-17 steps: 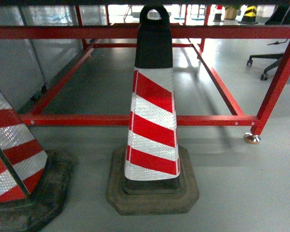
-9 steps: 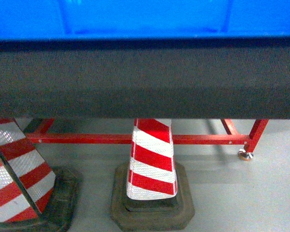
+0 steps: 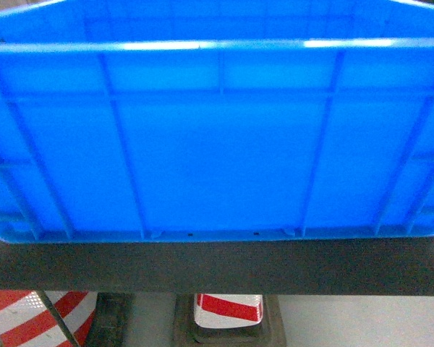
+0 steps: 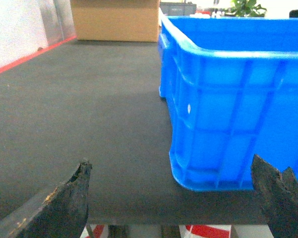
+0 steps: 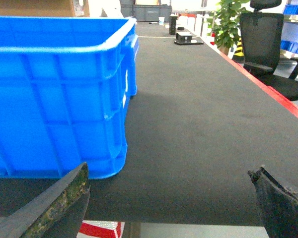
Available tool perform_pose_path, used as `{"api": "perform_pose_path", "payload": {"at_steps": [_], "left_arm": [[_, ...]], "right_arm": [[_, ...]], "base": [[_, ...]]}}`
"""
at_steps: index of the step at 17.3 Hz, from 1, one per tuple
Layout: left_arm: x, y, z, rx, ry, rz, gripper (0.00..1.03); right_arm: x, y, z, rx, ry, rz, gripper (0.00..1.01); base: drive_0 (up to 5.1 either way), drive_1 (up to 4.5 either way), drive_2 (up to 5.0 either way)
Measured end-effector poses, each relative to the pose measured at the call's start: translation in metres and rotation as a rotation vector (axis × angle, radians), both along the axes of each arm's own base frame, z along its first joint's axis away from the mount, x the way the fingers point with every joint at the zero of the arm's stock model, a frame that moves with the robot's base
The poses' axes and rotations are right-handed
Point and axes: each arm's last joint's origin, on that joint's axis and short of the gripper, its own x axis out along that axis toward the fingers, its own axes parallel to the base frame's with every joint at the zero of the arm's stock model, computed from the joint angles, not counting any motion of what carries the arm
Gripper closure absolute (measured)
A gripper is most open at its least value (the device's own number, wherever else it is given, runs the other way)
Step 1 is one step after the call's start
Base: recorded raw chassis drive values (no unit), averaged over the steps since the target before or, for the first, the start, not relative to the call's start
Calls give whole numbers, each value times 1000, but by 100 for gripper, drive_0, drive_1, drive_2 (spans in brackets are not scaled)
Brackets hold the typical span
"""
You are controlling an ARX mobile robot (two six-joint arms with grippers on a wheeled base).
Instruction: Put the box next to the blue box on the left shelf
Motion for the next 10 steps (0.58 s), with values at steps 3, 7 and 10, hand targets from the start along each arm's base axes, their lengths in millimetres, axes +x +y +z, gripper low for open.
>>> {"api": "perform_pose_path", "payload": {"at_steps": [3, 7, 10], "left_arm": [[0, 0, 0, 0, -2, 0, 5], [0, 0, 0, 0, 1, -1, 5], [0, 0, 0, 0, -2, 0, 5]], "right_arm": [[0, 0, 0, 0, -3, 0, 3], [0, 0, 0, 1, -2, 0, 3], [0, 0, 0, 1, 1, 0, 3]], "base": [[0, 0, 0], [0, 0, 0], [0, 0, 0]]}}
